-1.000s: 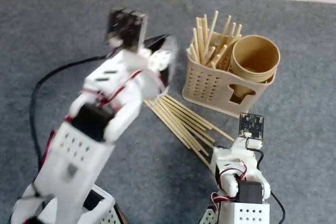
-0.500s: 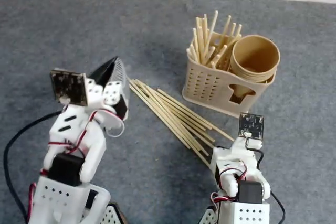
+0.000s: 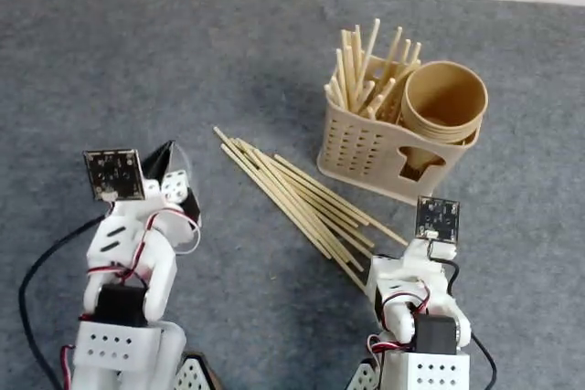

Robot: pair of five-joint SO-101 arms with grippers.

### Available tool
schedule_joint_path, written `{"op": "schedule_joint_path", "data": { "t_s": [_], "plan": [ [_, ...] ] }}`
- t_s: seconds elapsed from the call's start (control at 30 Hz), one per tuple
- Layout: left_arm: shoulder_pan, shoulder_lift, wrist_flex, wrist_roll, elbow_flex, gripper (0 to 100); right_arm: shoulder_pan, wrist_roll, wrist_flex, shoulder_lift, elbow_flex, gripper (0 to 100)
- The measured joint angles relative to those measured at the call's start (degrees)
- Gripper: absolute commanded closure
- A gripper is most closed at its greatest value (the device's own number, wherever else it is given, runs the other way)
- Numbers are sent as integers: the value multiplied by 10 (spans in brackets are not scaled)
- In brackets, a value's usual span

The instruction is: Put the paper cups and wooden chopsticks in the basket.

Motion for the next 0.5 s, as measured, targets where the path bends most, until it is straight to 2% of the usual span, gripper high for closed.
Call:
{"op": "schedule_joint_path", "data": {
  "t_s": [0.13,0.27,0.37,0.5],
  "plan": [
    [-20,-48,0,-9,62,994,0,0,0,0,0,994],
    [-24,-112,-1,-64,142,994,0,0,0,0,0,994],
    [-48,-166,0,-73,151,994,0,0,0,0,0,994],
    [-76,-192,48,-76,151,993,0,0,0,0,0,994]
  ]
}}
